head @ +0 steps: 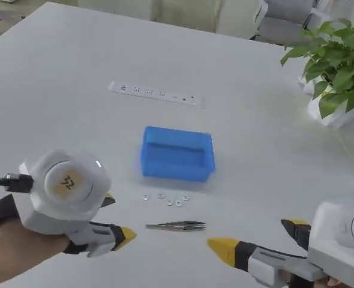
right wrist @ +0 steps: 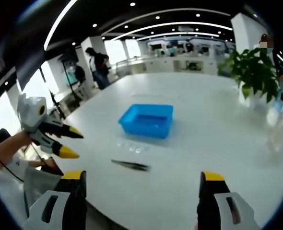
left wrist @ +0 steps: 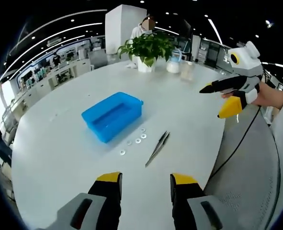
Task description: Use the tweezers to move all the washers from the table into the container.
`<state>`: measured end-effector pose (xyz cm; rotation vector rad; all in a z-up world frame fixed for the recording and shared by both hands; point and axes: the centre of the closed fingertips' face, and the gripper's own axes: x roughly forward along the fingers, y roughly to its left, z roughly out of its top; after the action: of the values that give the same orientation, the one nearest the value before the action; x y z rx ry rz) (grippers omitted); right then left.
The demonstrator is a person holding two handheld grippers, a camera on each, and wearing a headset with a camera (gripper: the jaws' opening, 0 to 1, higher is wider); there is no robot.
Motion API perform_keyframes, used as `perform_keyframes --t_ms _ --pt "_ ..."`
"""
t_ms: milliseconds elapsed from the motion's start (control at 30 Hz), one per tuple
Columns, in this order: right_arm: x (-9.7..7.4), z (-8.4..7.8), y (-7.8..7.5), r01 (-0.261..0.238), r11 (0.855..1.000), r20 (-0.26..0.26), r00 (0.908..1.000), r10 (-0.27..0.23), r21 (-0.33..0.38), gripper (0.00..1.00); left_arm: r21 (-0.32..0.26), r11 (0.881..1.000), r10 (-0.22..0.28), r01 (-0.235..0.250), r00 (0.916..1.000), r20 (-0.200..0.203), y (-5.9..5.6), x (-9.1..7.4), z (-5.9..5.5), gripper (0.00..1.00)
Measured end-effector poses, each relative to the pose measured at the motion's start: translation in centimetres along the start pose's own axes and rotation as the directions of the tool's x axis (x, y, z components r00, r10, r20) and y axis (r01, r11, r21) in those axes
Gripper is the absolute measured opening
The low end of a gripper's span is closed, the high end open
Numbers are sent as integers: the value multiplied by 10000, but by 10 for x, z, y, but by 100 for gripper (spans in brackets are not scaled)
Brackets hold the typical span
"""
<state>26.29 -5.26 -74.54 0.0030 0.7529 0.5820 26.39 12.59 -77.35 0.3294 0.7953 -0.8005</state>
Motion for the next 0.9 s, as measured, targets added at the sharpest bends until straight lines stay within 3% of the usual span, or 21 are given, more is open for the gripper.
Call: perform_keyframes --t_ms 300,500,900 --pt "12 -6 3 -216 9994 -271 9994 223 259 97 484 9964 -701 698 9975 44 2 28 2 24" --pt "22 -10 7 -334 9991 -528 9980 347 249 97 881 9905 -984 1054 9918 -812 1 52 -14 22" --pt "25 -24 4 -309 9981 -896 9953 357 538 96 764 9861 -1390 1475 9845 -1069 2 79 -21 10"
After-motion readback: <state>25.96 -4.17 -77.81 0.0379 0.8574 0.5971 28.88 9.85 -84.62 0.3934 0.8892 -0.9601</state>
